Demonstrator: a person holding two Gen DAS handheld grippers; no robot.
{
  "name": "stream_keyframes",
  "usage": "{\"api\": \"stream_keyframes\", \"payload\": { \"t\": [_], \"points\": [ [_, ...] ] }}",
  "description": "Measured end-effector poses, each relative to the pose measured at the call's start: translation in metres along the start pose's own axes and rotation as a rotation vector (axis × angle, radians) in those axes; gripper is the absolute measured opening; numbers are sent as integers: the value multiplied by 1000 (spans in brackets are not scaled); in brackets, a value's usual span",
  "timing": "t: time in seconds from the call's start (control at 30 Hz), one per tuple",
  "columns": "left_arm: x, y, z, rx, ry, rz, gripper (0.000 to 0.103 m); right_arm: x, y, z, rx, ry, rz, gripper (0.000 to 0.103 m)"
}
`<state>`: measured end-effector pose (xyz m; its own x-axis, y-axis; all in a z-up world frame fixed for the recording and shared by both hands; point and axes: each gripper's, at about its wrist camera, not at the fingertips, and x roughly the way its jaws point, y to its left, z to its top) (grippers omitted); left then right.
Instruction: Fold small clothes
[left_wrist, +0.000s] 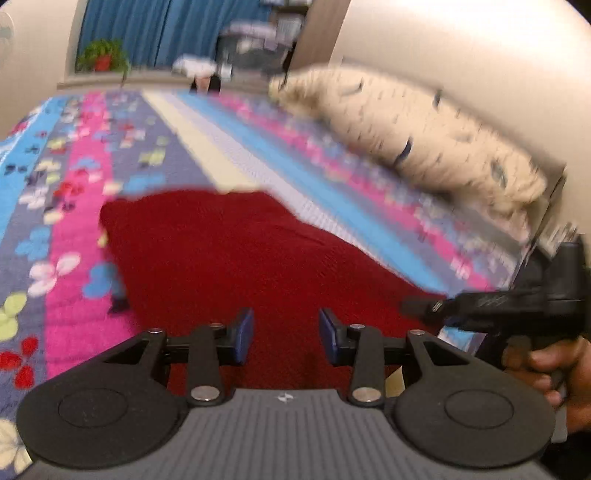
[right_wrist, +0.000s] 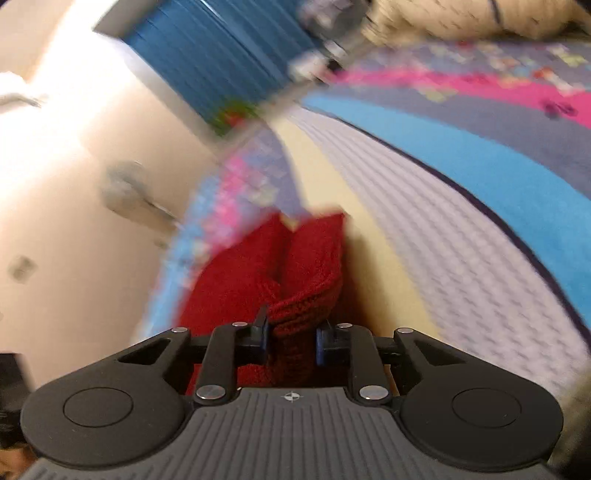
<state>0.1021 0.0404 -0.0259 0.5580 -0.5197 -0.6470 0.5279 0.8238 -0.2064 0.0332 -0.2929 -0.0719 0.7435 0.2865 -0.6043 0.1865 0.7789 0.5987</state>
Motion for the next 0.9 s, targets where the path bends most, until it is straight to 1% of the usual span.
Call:
{"api": "stream_keyframes", "payload": {
  "t": [0.03,0.07,0.1,0.17,0.2,0.23,0.27,0.3,0.37,0.43,0.53,0.63,0.7,0.73,0.77,0.8,0.83,0.87,0.9],
  "points": [
    [11,0,-3,9,78,24,41,14,-13,-4,67,76,-43,30],
    [23,0,-10,22,153,49,41,15,-18,-6,118,80,-43,34],
    [32,-2,-16,50,195,83,41,12,-14,-5,106,66,-42,37],
    [33,-8,-17,101,198,103,41,-1,5,-1,-25,-6,-67,40],
    [30,-8,-14,104,190,98,41,-10,12,1,-67,-63,-104,44],
    [28,-6,-12,89,184,88,41,-19,17,4,-92,-118,-134,52],
    [27,-2,-12,74,182,80,41,-26,19,7,-91,-163,-156,55],
    [26,0,-11,65,181,77,41,-29,18,12,-76,-189,-162,57],
    [26,-2,-8,68,179,72,41,-30,21,27,-56,-216,-131,58],
    [28,-2,-8,75,187,75,42,-19,29,42,-79,-187,-66,59],
    [31,-6,-9,83,192,81,43,18,41,71,-102,-96,40,61],
    [31,-6,-8,83,195,82,44,66,56,98,-93,-1,87,65],
    [30,-6,-9,84,195,81,44,96,62,107,-75,74,92,65],
    [30,-6,-9,85,194,81,44,111,64,108,-79,105,73,65],
    [30,-5,-9,85,193,80,44,123,66,109,-81,125,51,65],
    [30,-5,-9,83,193,79,44,130,65,108,-76,134,50,65],
    [30,-4,-9,81,192,78,44,134,66,108,-71,131,58,49],
    [30,-4,-9,79,192,77,44,132,69,108,-77,119,74,26],
    [30,-4,-9,79,190,77,44,128,74,112,-85,103,84,16]
  ]
}}
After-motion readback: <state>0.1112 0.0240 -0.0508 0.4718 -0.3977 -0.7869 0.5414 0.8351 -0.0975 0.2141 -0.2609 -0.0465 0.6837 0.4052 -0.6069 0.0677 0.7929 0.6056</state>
